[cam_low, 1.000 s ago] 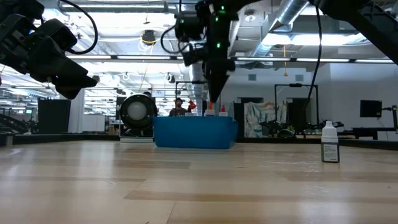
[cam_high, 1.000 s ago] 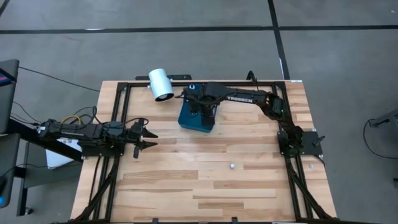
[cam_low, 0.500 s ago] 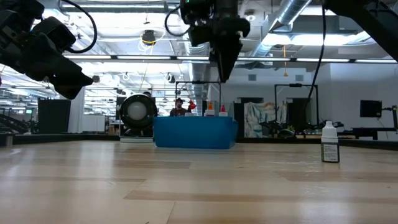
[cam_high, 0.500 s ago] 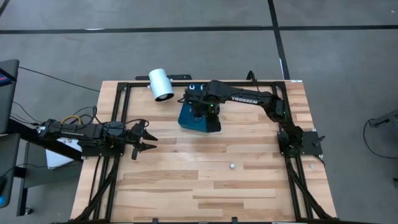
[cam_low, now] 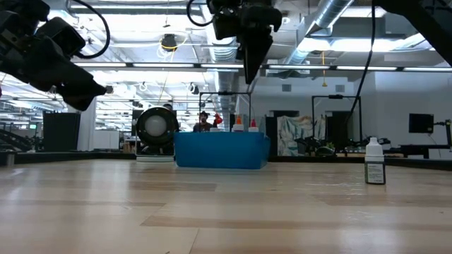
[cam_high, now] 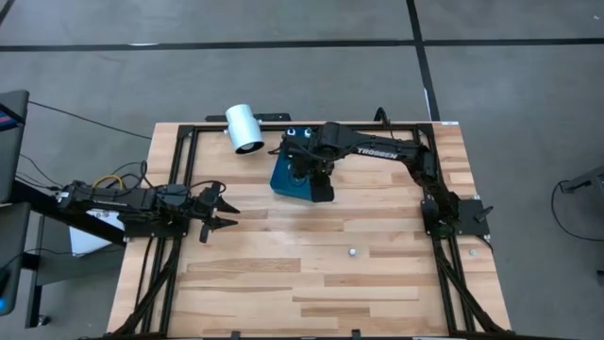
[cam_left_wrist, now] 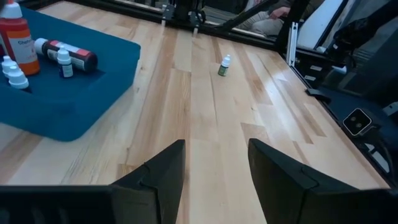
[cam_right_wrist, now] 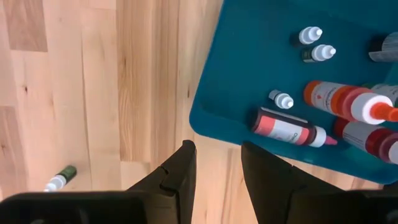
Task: Pick & Place food coloring
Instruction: Put the small green food coloring bottle into the blue bin
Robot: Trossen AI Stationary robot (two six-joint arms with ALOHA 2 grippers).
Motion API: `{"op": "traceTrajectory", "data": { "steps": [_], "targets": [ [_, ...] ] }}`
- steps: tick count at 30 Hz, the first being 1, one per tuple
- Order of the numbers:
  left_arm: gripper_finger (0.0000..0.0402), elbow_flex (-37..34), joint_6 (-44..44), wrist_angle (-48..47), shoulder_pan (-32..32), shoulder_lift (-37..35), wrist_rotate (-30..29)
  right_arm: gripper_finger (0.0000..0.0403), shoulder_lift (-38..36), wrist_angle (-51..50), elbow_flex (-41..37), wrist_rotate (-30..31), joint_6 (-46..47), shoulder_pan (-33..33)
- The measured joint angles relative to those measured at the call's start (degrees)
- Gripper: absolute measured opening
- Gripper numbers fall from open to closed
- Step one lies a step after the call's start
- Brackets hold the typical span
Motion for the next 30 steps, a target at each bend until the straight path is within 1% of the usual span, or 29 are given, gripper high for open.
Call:
{"op": "traceTrajectory", "data": {
  "steps": [5, 9, 11, 23, 27, 30],
  "targets": [
    [0.0167, -0.02, 0.51, 0.13, 0.0, 0.0, -0.16, 0.0116, 0.0, 1.04, 0.0, -0.2, 1.07, 0.09],
    [0.0167, -0.02, 0.54, 0.1, 0.0, 0.0, -0.21, 0.0116, 0.0, 2.73, -0.18, -2.23, 1.31, 0.29],
    [0.0167, -0.02, 0.54, -0.09, 0.0, 0.0, -0.23, 0.0116, -0.09, 5.14, -2.06, -2.67, 1.35, 0.74],
    [0.0167, -0.01, 0.54, -0.47, 0.0, -0.02, -0.29, 0.0116, 0.03, 9.87, -10.58, -2.93, 4.26, 4.73],
    [0.0167, -0.02, 0.54, -0.49, 0.0, -0.02, -0.29, 0.0116, -0.58, 12.02, -12.83, -2.91, 5.63, 6.29],
    [0.0167, 0.0, 0.54, -0.51, 0.0, -0.02, -0.22, 0.0116, -2.12, 13.37, -15.98, -2.9, 6.95, 7.43]
  ]
}}
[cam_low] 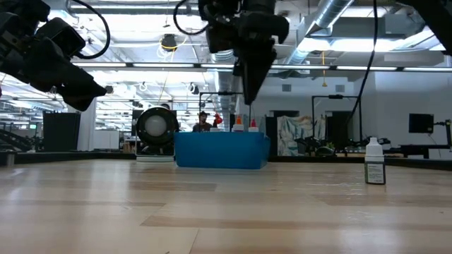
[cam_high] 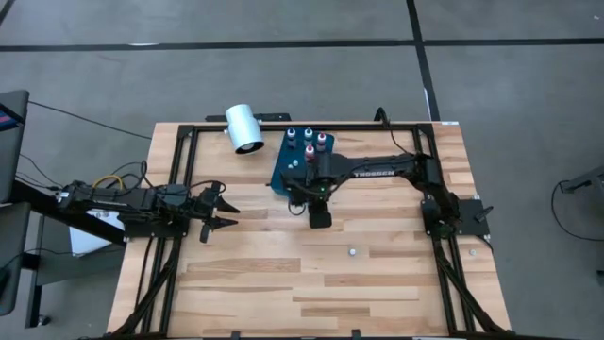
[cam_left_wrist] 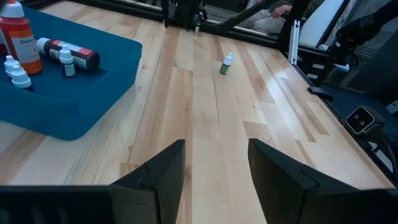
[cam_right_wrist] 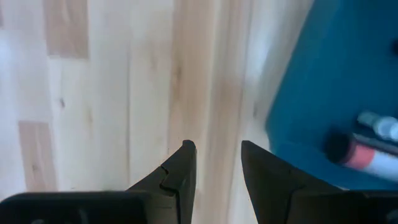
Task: Pick & Place food coloring
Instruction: Put the small green food coloring bottle into the blue bin
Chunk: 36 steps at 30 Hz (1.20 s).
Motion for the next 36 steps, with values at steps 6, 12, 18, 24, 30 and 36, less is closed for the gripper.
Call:
{"op": "traceTrajectory", "data": {
  "steps": [6, 12, 18, 24, 30, 36],
  "targets": [
    [0.0167, 0.0, -0.03, -0.04, 0.0, -0.09, 0.08, 0.0116, -6.5, 6.74, -9.7, 0.15, 4.75, 2.74],
    [0.0167, 0.0, -0.46, 0.03, 0.0, -0.27, 0.1, 0.0116, -15.74, 12.43, -21.43, 1.92, 11.38, 5.87],
    [0.0167, 0.0, -0.98, 0.2, 0.0, -0.46, 0.28, 0.0116, -22.83, 18.27, -31.33, 2.08, 16.61, 10.0],
    [0.0167, 0.0, -2.05, 0.25, 0.0, -0.46, 0.52, 0.0116, -27.84, 22.72, -39.88, 4.96, 23.77, 15.46],
    [0.0167, 0.0, -2.12, 0.29, 0.0, -0.46, 0.5, 0.0116, -29.79, 23.31, -45.32, 5.34, 30.53, 20.6],
    [0.0167, 0.0, -2.82, 0.36, 0.0, -0.46, 0.49, 0.0116, -29.79, 27.29, -49.26, 6.53, 35.1, 24.06]
  ]
}}
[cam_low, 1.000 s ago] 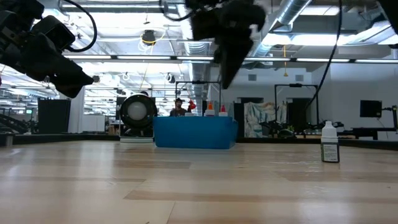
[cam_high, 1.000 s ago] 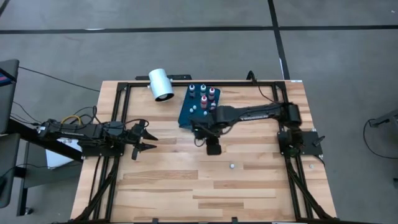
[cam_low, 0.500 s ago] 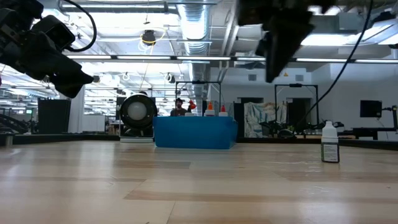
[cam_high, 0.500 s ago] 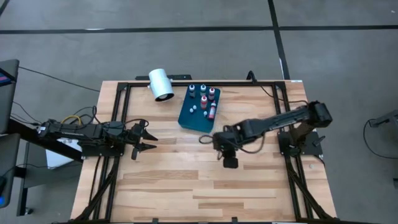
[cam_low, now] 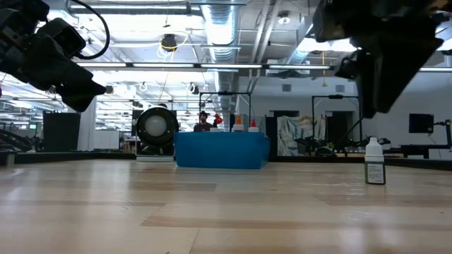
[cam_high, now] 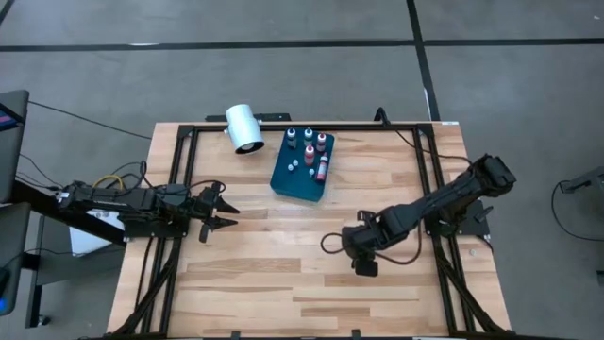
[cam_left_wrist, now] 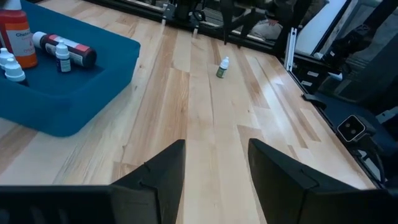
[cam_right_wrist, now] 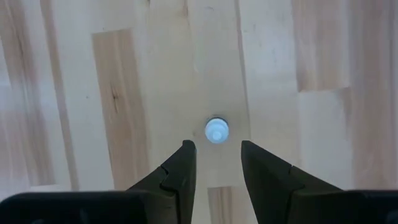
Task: Pick & Place food coloring
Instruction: Put the small green food coloring bottle into the blue bin
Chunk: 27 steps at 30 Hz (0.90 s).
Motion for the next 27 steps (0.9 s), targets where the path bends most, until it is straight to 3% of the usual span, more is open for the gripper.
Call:
{"op": "traceTrajectory", "data": {
  "steps": [12, 22, 27],
  "targets": [
    [0.0167, 0.0, -0.87, 0.09, 0.0, 0.0, -0.01, 0.0119, 2.97, 3.03, -1.66, -0.13, 1.03, 0.64],
    [0.0167, 0.0, -1.25, -0.09, 0.0, 0.0, -0.06, 0.0184, 5.92, 3.65, -1.7, 0.4, 0.85, 0.17],
    [0.0167, 0.0, -1.27, -0.17, 0.0, 0.0, -0.06, 0.0198, 7.02, 4.9, -1.67, 1.11, 0.81, -0.19]
  ]
}}
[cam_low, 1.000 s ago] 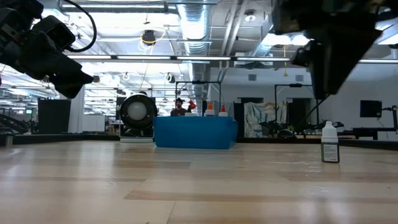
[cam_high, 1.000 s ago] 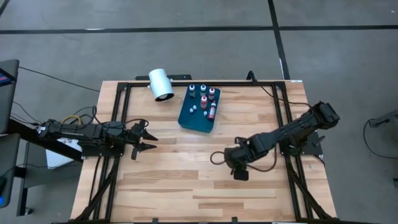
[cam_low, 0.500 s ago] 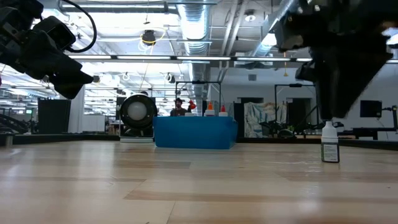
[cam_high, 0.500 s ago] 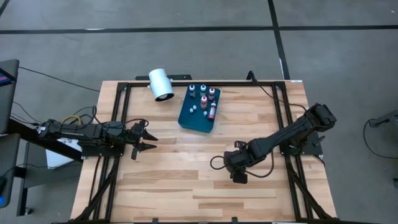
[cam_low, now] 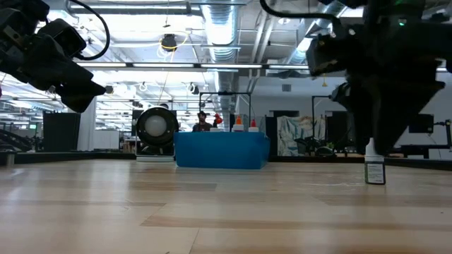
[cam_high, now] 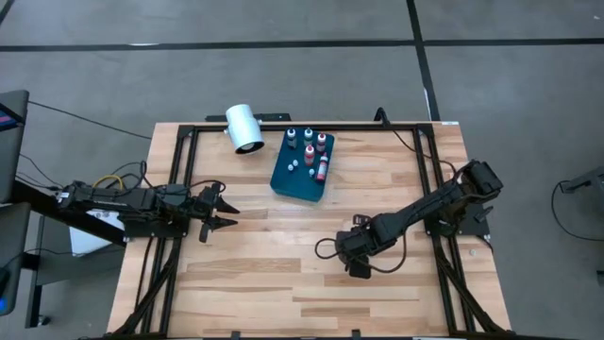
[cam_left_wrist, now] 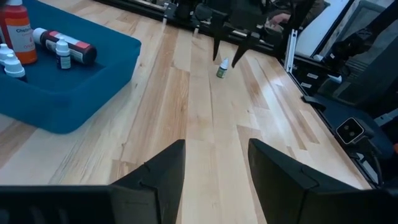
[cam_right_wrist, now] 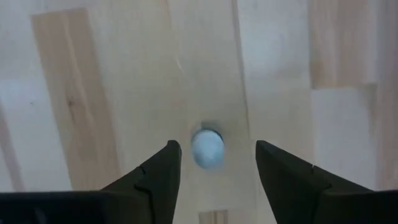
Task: Pick & Place food coloring
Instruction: Put the small green food coloring bottle into the blue bin
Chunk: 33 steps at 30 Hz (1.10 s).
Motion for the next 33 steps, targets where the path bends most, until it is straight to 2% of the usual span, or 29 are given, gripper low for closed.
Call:
{"op": "traceTrajectory", "data": {
  "steps": [13, 33],
  "targets": [
    [0.0167, 0.09, 0.04, -0.83, 0.0, 0.09, -0.11, 0.018, 4.47, 1.23, 0.09, -0.17, -0.04, -0.02],
    [0.0167, 0.09, 0.15, -1.03, 0.0, 0.11, -0.09, 0.0145, 4.48, -1.29, 0.03, -0.33, -0.04, -0.02]
  ]
}}
